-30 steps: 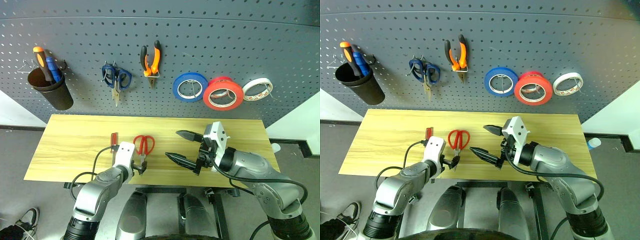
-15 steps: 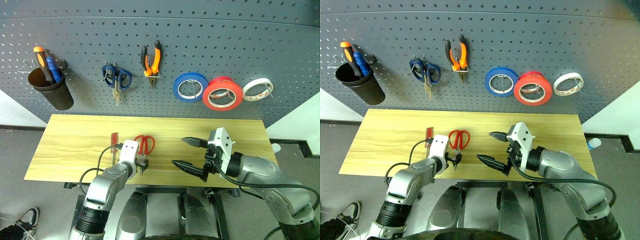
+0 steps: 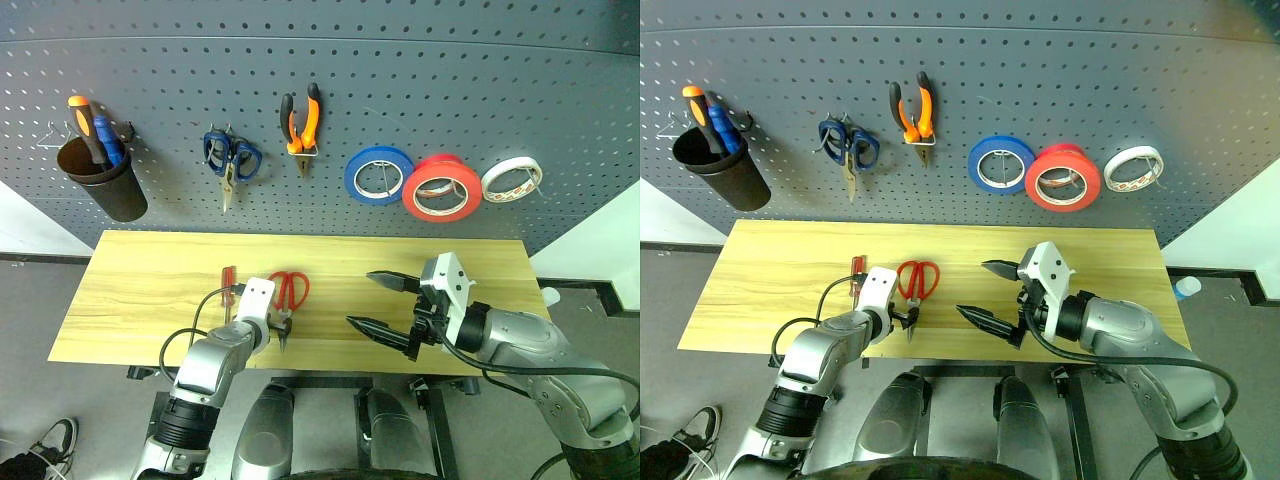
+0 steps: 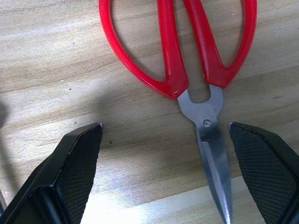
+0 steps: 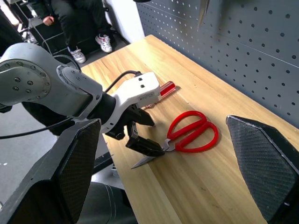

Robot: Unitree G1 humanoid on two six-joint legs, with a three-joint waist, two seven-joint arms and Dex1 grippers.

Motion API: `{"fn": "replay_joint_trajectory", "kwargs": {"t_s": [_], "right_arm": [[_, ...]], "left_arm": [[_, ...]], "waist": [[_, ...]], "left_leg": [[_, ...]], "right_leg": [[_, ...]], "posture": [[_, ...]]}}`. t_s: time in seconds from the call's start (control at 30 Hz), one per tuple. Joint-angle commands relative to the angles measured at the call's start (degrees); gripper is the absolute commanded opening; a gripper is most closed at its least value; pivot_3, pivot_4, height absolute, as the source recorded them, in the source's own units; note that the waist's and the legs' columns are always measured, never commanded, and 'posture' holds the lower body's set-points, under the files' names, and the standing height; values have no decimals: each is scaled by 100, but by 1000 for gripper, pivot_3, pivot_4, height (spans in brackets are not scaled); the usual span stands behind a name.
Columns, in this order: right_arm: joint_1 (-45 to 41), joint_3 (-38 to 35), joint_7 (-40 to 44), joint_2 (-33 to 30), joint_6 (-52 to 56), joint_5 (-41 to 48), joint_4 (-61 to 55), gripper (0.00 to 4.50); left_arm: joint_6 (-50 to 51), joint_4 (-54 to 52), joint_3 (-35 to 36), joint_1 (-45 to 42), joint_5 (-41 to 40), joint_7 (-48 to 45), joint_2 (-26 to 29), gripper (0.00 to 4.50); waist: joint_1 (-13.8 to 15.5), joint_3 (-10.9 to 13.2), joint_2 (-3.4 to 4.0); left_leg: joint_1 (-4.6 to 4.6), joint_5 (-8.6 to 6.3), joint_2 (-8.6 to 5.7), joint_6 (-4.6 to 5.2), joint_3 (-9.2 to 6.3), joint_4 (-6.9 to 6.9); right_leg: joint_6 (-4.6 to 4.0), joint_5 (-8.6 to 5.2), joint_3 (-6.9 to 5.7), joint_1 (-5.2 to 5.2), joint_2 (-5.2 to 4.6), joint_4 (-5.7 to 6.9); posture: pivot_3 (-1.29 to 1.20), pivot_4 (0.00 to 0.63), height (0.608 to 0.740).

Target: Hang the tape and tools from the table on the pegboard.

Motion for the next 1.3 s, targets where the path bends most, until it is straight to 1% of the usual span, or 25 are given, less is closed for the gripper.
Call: {"fn": "replay_joint_trajectory", "kwargs": {"t_s": [0.03, 0.2, 0.33, 0.43, 0.6, 0.8, 0.83, 1.13, 1.2, 1.3], "right_arm": [[-72, -18, -36, 22, -49, 78, -289, 4481], [-85, 7, -92, 35, -38, 91, -320, 4481], [-100, 27, -138, 61, -34, 100, -337, 4481], [-98, 34, -164, 70, -30, 96, -351, 4500], [-105, 28, -199, 76, -29, 96, -358, 4500], [-119, 59, -226, 99, -51, 75, -331, 4500], [-126, 67, -228, 105, -55, 69, -321, 4500], [-137, 104, -228, 95, -91, 20, -260, 4500], [-152, 106, -225, 89, -87, 15, -254, 4500], [-180, 60, -213, 73, -67, 53, -252, 4500]], "left_arm": [[72, 200, -60, 46, 100, -29, -34, 4500], [98, 305, -91, 26, 167, -51, -94, 4500], [119, 381, -261, 16, 257, -137, -47, 4500], [146, 398, -346, -8, 324, -174, -36, 3964], [165, 386, -335, -6, 358, -222, -67, 2476], [183, 378, -322, 10, 384, -273, -63, 512], [188, 373, -318, 9, 391, -285, -62, 274], [44, 175, -346, 47, 455, -358, 15, 259], [-162, -37, -367, 122, 495, -415, 121, 259], [-467, -604, -453, 324, 617, -557, 462, 259]], "waist": [[0, 0, 0], [0, -2, 4], [0, -5, 9], [-2, -9, 16], [-3, -9, 17], [-2, -10, 18], [-5, -10, 19], [-3, -12, 22], [-2, -12, 22], [-11, -11, 21]], "left_leg": [[1, 0, 0, 0, 0, 0], [3, 0, 0, 0, 0, 0], [3, 0, 0, 0, 0, 0], [4, 0, 0, 0, 0, 0], [2, 0, -1, 0, 0, 0], [2, 0, 0, 0, 0, -1], [2, 0, 0, 0, 0, -2], [0, -1, 0, 0, -1, -8], [-2, -1, 1, 0, -1, -10], [-5, -2, 2, 2, -1, -17]], "right_leg": [[0, 0, 0, 1, 0, 0], [0, 0, 0, 2, 0, 0], [0, -1, 0, 3, 0, 0], [1, -1, 1, 4, 0, -1], [2, -2, 1, 4, 0, -4], [2, -2, 1, 6, 0, -11], [2, -2, 1, 8, 0, -14], [2, -1, 1, 21, 0, -49], [2, -1, 1, 22, -1, -57], [2, 0, 1, 21, -1, -71]], "posture": [[286, 205, 677], [283, 207, 677], [279, 209, 677], [277, 208, 677], [275, 209, 677], [279, 209, 677], [279, 209, 677], [285, 199, 677], [286, 198, 677], [286, 194, 677]]}}
